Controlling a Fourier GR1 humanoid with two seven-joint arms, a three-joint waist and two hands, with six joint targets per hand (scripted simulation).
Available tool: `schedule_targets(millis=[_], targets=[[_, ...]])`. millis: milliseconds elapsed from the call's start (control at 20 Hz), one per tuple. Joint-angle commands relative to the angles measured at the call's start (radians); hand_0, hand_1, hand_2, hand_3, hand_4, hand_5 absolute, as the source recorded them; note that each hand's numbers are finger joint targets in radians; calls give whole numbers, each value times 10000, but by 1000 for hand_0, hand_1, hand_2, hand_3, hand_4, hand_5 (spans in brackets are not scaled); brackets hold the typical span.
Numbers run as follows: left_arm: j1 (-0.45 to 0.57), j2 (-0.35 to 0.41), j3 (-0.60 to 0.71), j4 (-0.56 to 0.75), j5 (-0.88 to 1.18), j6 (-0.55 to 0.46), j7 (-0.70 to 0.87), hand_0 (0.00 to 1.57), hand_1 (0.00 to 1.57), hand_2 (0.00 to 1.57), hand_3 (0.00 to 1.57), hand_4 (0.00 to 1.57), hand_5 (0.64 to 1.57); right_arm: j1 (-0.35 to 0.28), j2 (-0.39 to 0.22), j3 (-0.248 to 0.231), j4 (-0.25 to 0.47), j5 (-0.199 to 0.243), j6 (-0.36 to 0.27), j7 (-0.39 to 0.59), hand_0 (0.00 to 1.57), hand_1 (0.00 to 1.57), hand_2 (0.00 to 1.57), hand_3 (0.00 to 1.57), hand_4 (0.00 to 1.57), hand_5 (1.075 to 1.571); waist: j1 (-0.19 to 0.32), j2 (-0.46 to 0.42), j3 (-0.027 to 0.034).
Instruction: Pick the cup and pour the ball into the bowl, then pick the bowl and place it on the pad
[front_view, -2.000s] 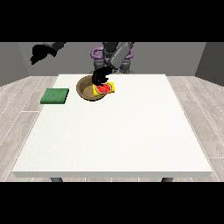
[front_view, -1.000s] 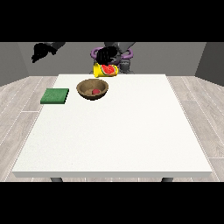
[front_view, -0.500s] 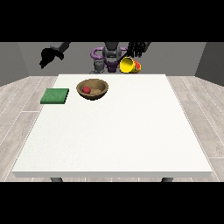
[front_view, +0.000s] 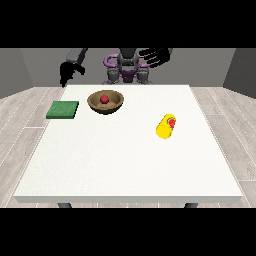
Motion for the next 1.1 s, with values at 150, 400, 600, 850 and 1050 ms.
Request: schedule_targets(millis=[150, 400, 600, 850, 1050], targets=[[72, 1209, 2764, -598, 4471, -4554, 13, 0, 0, 0, 0, 397, 1540, 793, 713, 41, -39, -95, -272, -402, 0, 0, 361, 385, 674, 1571, 674, 205, 104], [-11, 3238, 4002, 283, 5946, -6787, 1101, 0, 0, 0, 0, 289, 1542, 782, 1141, 480, -643, -128, -123, -231, 0, 0, 0, 0, 0, 1569, 262, 392, 142], [4, 4469, 4624, 724, 6451, -7408, 1109, 0, 0, 0, 0, 251, 1547, 777, 1337, 808, -951, 56, -143, -542, 0, 0, 0, 0, 0, 1569, -315, 1013, 151], [-163, 5100, 4916, 678, 7227, -7802, 1866, 0, 0, 0, 0, 229, 1558, 1002, 1534, 608, -220, -38, -254, -1105, 0, 0, 0, 0, 0, 1571, -170, 1051, 156], [-279, 4831, 4603, 196, 7499, -7299, 2535, 0, 0, 0, 0, 181, 1563, 776, 1156, 346, 689, -148, 86, -1281, 0, 0, 0, 0, 0, 1570, -12, 824, 161]])
